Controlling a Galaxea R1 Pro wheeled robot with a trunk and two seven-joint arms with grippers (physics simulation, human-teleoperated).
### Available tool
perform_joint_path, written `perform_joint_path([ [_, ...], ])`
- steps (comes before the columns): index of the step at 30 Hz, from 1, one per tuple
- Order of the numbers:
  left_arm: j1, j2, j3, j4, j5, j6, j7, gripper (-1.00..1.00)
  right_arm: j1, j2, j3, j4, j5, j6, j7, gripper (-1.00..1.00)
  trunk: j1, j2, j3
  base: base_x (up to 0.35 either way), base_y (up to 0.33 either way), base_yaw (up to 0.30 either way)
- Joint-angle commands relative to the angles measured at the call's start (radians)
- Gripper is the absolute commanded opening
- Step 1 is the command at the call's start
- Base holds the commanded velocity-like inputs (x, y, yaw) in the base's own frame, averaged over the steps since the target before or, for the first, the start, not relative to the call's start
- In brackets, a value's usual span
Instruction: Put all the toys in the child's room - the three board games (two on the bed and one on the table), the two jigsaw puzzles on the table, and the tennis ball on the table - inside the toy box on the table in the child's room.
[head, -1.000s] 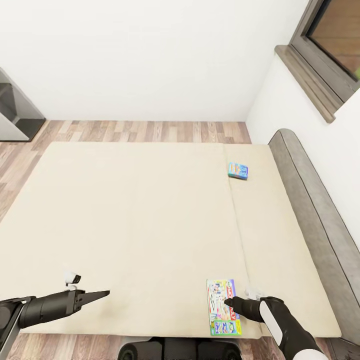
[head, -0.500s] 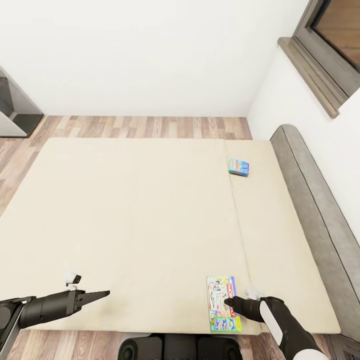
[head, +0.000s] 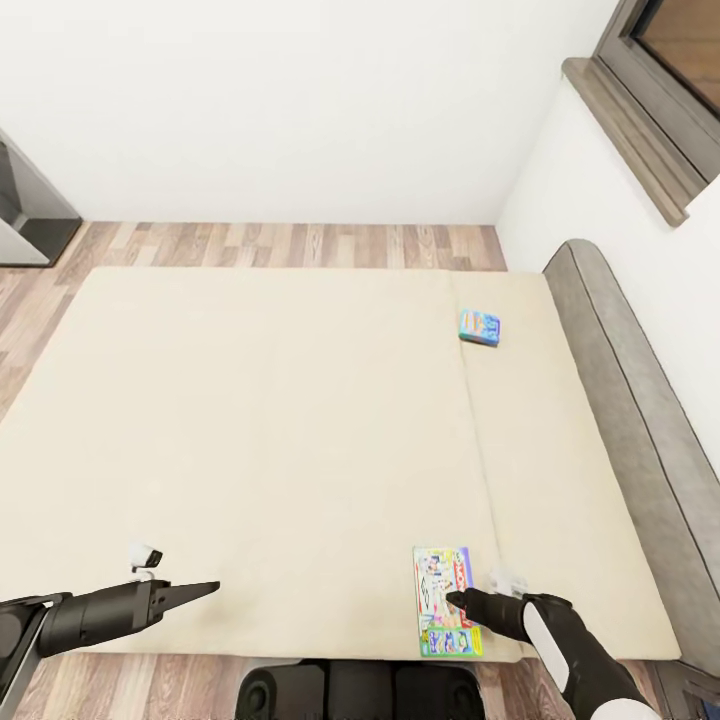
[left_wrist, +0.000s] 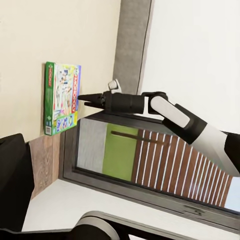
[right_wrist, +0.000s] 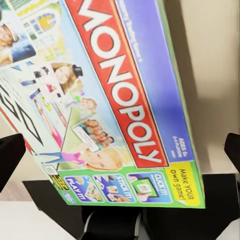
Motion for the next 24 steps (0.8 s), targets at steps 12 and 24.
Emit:
perform_joint_path([
  [12,0.0,0.0,0.0,0.0,-0.001,0.011,-0.004,1.0,0.001,-0.005,-0.003,0.0,0.001,-0.003,0.005,1.0,0.0,-0.002,-0.021,0.0,0.0,0.0],
  [24,0.0,0.0,0.0,0.0,-0.001,0.011,-0.004,1.0,0.001,-0.007,0.0,0.001,0.001,-0.003,0.007,1.0,0.0,-0.002,-0.041,0.0,0.0,0.0],
])
